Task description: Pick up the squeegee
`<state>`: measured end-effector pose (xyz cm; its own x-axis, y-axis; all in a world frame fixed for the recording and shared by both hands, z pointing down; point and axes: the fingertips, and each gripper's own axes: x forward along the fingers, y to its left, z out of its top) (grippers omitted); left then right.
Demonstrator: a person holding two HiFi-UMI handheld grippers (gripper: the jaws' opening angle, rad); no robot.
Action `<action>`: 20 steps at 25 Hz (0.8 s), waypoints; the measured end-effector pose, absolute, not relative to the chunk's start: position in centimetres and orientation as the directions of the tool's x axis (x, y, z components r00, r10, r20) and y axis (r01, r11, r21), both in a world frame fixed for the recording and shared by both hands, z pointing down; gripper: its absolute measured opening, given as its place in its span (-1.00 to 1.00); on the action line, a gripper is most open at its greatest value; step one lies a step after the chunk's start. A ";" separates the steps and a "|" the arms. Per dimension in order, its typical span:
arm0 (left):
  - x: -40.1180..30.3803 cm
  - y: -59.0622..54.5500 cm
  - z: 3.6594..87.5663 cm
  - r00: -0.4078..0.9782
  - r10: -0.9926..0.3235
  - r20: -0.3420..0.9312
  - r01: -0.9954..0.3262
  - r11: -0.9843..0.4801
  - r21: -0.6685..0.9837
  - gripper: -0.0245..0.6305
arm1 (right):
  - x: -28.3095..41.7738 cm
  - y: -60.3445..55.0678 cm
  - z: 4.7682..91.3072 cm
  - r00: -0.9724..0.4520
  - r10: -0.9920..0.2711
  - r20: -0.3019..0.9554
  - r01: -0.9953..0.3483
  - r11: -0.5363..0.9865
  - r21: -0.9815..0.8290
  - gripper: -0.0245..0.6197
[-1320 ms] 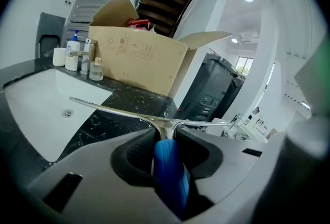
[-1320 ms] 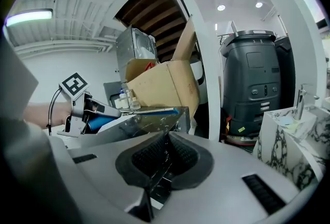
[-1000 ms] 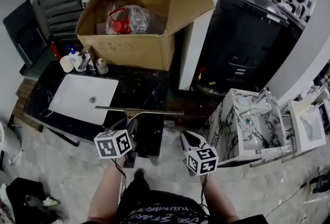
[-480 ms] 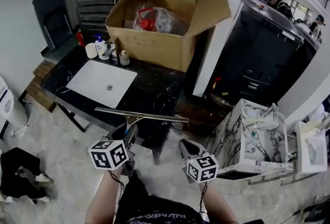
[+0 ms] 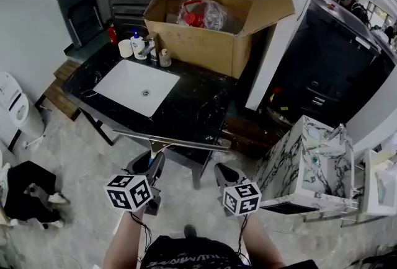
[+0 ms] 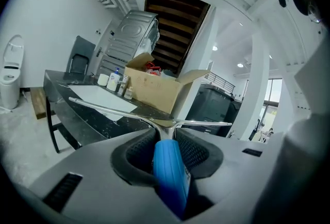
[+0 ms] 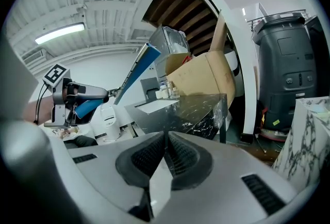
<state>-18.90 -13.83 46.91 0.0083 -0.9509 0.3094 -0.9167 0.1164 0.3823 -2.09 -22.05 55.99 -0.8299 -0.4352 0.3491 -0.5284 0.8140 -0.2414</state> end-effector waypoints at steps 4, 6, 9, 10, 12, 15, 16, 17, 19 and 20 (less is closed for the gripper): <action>-20.0 -11.4 47.9 -0.032 -0.944 0.329 -0.918 0.158 0.364 -0.50 | -2.8 -21.1 56.0 -0.828 -0.436 0.352 -0.530 0.813 -0.240 -0.76; -20.3 -9.8 48.5 -0.051 -0.940 0.338 -0.917 0.178 0.358 -0.50 | -2.8 -20.3 55.8 -0.825 -0.441 0.354 -0.533 0.815 -0.228 -0.76; -20.3 -7.0 49.1 -0.062 -0.935 0.349 -0.913 0.194 0.358 -0.50 | -2.4 -18.7 55.3 -0.817 -0.453 0.355 -0.544 0.811 -0.215 -0.76; -20.3 -6.0 49.3 -0.064 -0.934 0.352 -0.913 0.197 0.357 -0.50 | -2.2 -18.1 55.1 -0.815 -0.458 0.355 -0.548 0.809 -0.213 -0.76; -20.1 -4.2 49.3 -0.069 -0.933 0.354 -0.914 0.202 0.353 -0.50 | -1.8 -16.7 54.8 -0.811 -0.466 0.354 -0.555 0.804 -0.212 -0.76; -19.9 -1.3 49.3 -0.077 -0.930 0.358 -0.912 0.211 0.351 -0.50 | -1.1 -14.3 54.3 -0.810 -0.470 0.351 -0.558 0.802 -0.213 -0.76; -19.7 -0.4 49.3 -0.080 -0.930 0.359 -0.912 0.213 0.350 -0.50 | -0.8 -13.4 54.2 -0.810 -0.469 0.351 -0.557 0.803 -0.212 -0.76; -19.4 0.6 49.4 -0.081 -0.929 0.360 -0.913 0.215 0.348 -0.50 | -0.5 -12.6 54.1 -0.811 -0.468 0.351 -0.555 0.805 -0.211 -0.76; -18.9 2.4 49.4 -0.084 -0.928 0.362 -0.916 0.215 0.340 -0.50 | 0.0 -10.9 54.1 -0.811 -0.467 0.352 -0.554 0.806 -0.209 -0.76; -18.6 3.4 49.5 -0.085 -0.928 0.364 -0.917 0.216 0.337 -0.50 | 0.3 -9.9 54.1 -0.812 -0.466 0.352 -0.553 0.806 -0.209 -0.76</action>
